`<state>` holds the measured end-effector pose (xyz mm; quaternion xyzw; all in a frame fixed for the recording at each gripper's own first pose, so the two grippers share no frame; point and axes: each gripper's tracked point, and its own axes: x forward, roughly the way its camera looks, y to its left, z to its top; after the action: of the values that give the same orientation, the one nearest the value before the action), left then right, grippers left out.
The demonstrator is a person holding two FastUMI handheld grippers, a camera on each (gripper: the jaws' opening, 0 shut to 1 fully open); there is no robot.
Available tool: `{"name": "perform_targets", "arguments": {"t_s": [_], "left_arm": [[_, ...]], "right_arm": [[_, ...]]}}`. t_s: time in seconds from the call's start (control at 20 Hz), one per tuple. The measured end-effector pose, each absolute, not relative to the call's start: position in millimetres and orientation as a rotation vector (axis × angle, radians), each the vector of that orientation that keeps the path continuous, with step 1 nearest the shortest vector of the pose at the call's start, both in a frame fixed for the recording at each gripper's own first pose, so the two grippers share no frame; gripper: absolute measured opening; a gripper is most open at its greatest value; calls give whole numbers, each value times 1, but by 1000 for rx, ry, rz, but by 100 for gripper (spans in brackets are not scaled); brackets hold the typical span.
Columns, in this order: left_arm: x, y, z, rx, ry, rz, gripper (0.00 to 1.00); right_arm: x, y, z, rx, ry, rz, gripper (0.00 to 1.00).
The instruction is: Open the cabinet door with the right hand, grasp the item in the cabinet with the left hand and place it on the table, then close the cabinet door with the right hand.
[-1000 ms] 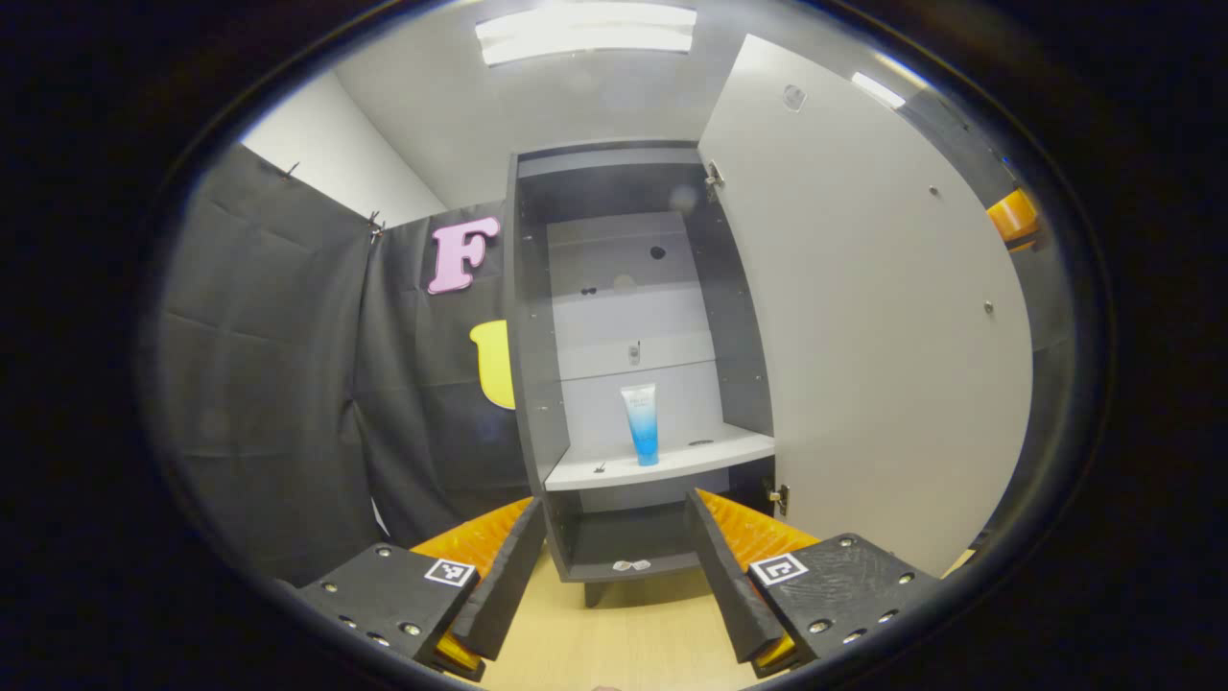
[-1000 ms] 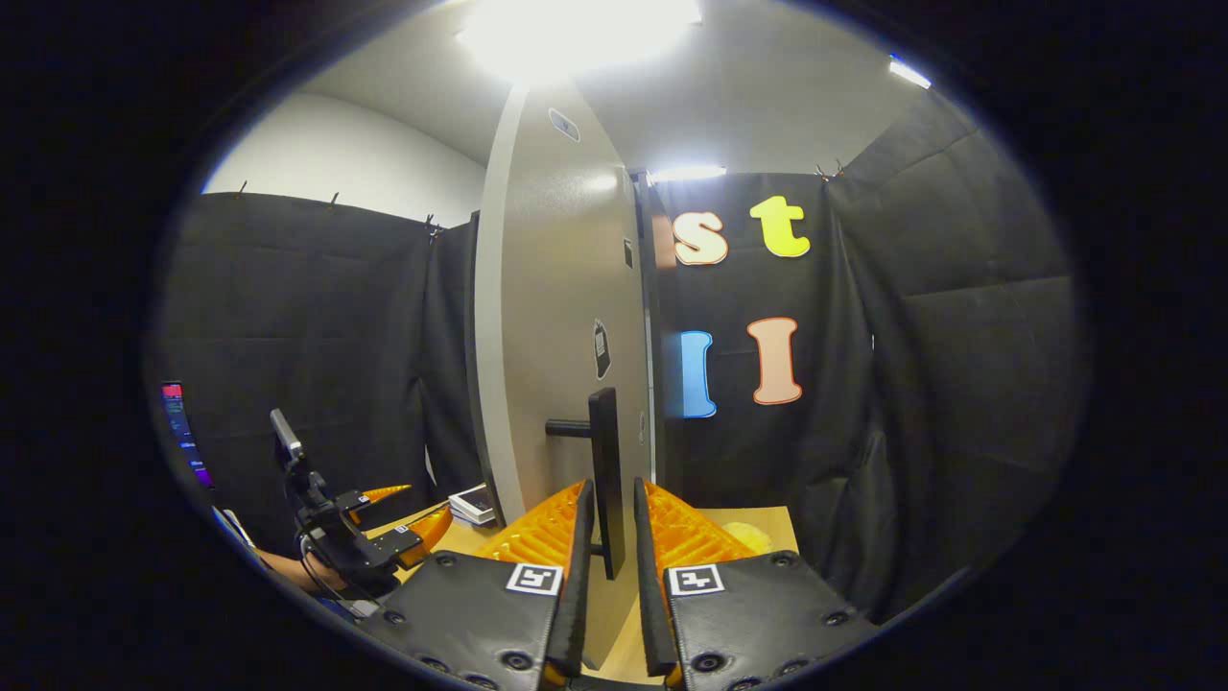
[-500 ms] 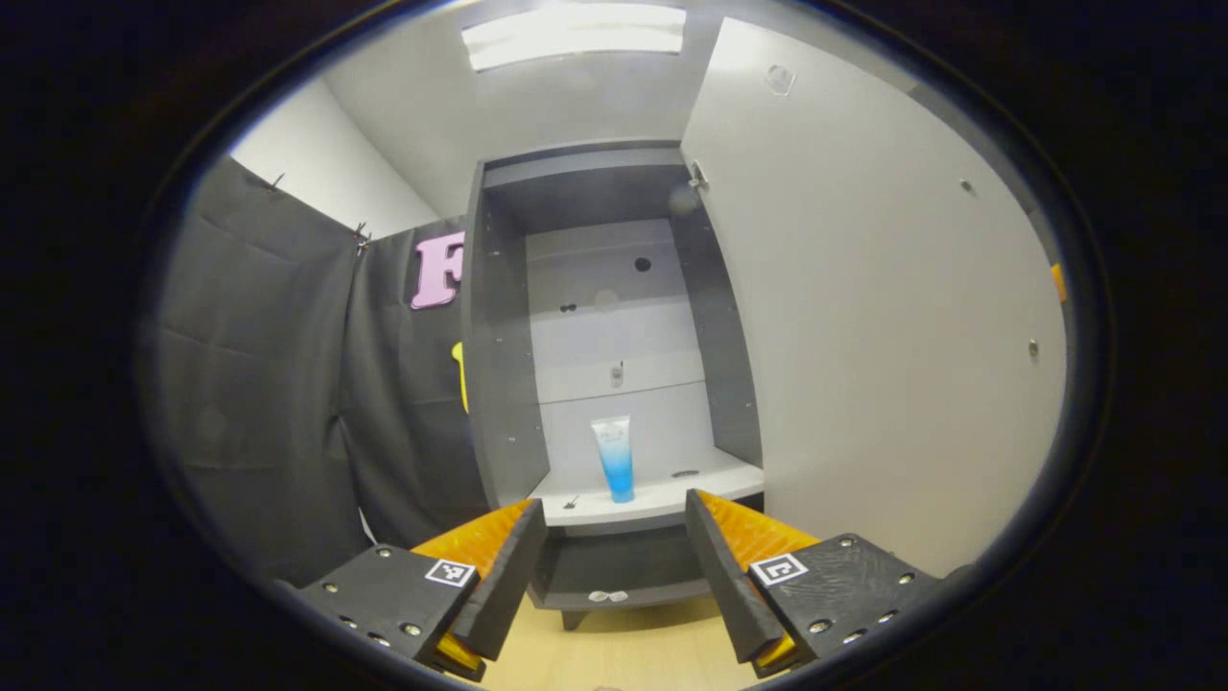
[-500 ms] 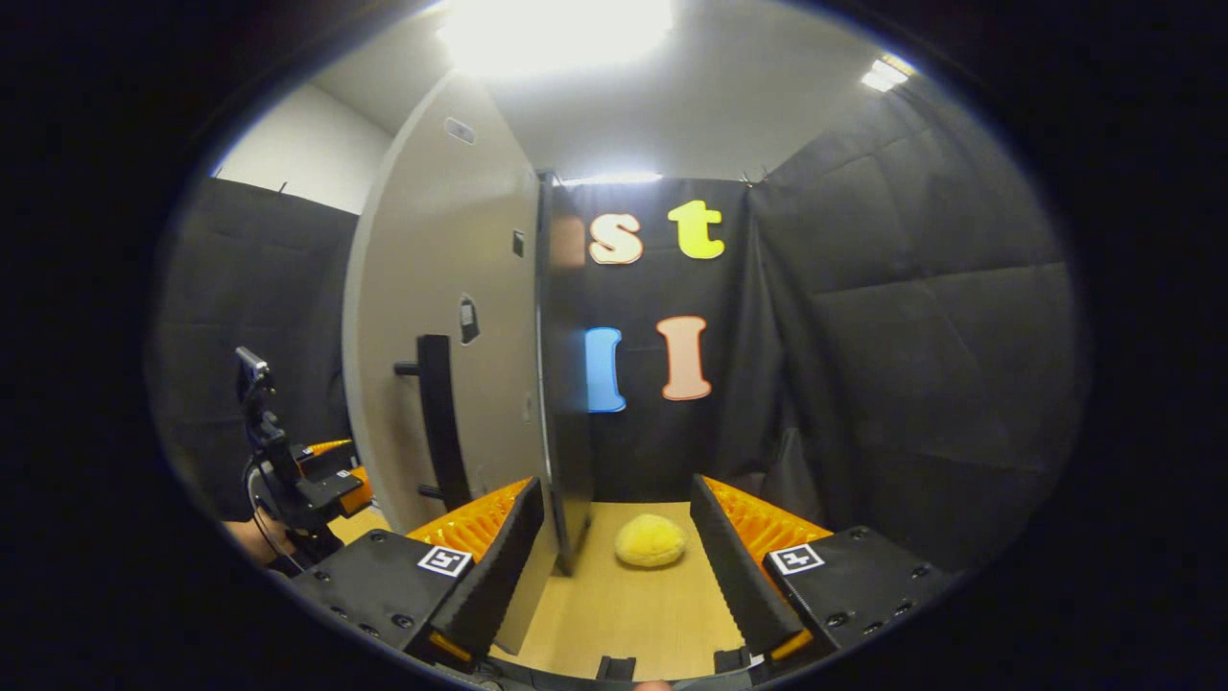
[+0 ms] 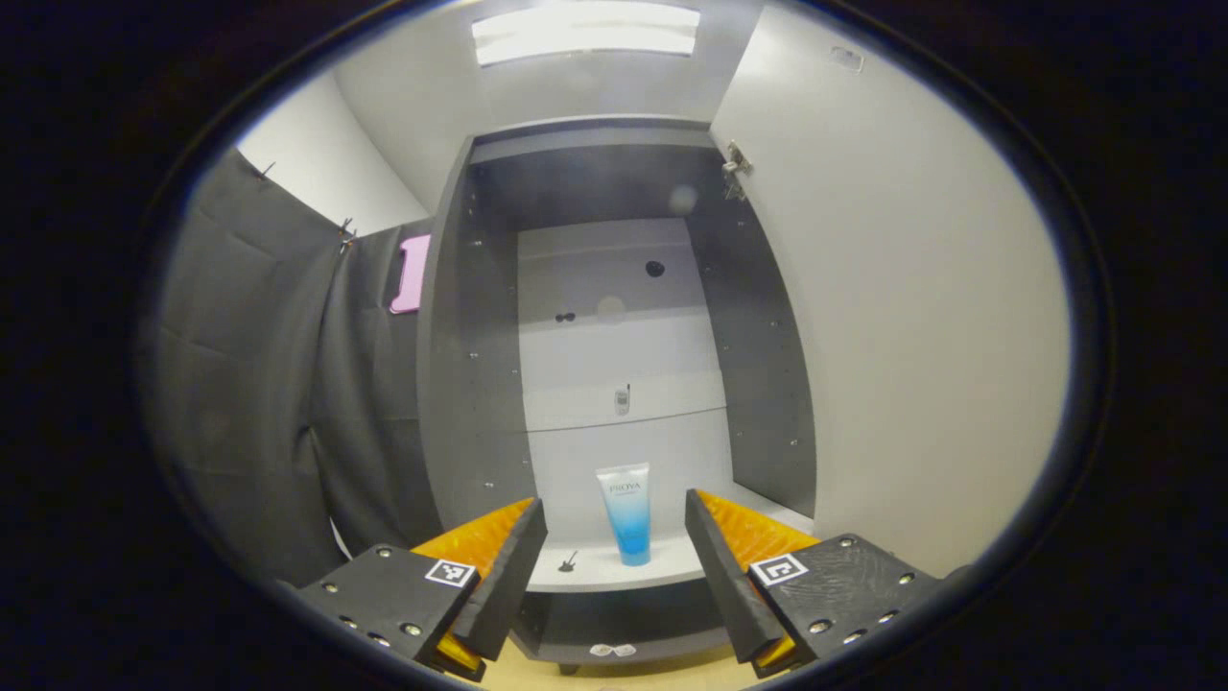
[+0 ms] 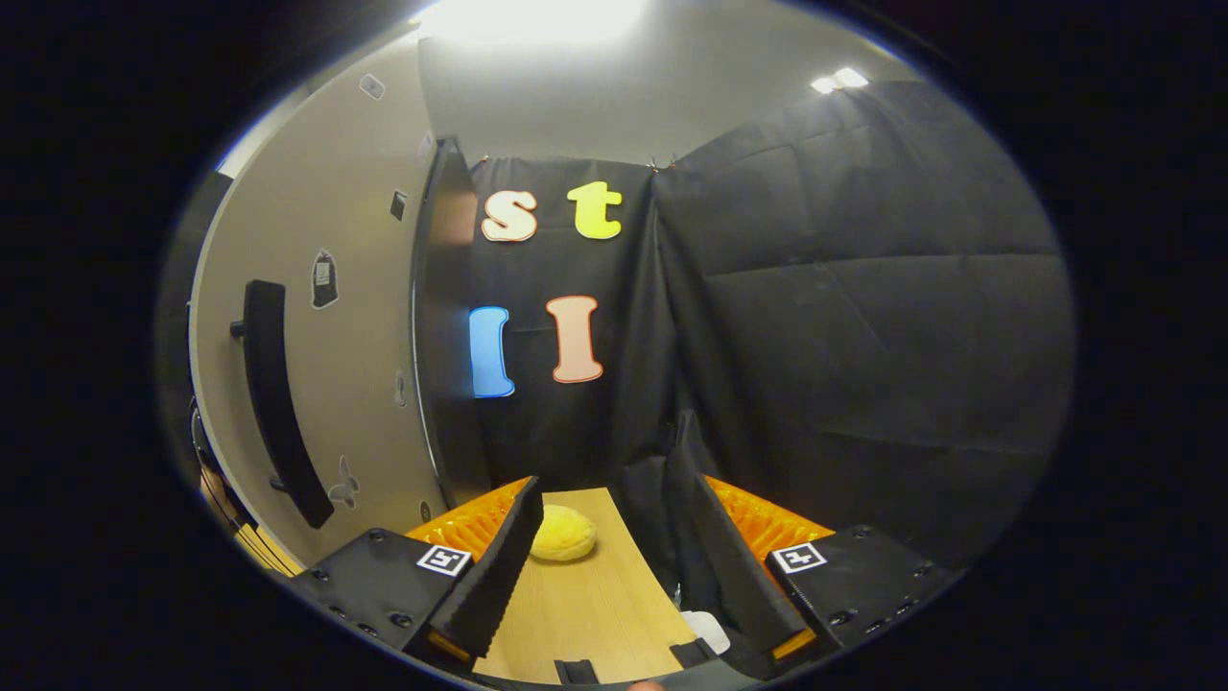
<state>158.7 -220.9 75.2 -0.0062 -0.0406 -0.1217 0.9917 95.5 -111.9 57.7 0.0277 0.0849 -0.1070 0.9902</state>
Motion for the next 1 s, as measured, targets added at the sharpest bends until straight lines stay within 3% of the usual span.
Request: {"name": "perform_targets", "arguments": {"t_s": [0.45, 0.9, 1.0], "left_arm": [[243, -247, 51, -43, -59, -300, 88], [292, -267, 5, -23, 52, -314, 87], [296, -268, 0, -21, 61, -313, 70]], "right_arm": [[84, -145, 38, 163, 182, -460, 98], [77, -146, 23, 182, 214, -534, 98], [76, -147, 24, 168, 212, -535, 98]]}}
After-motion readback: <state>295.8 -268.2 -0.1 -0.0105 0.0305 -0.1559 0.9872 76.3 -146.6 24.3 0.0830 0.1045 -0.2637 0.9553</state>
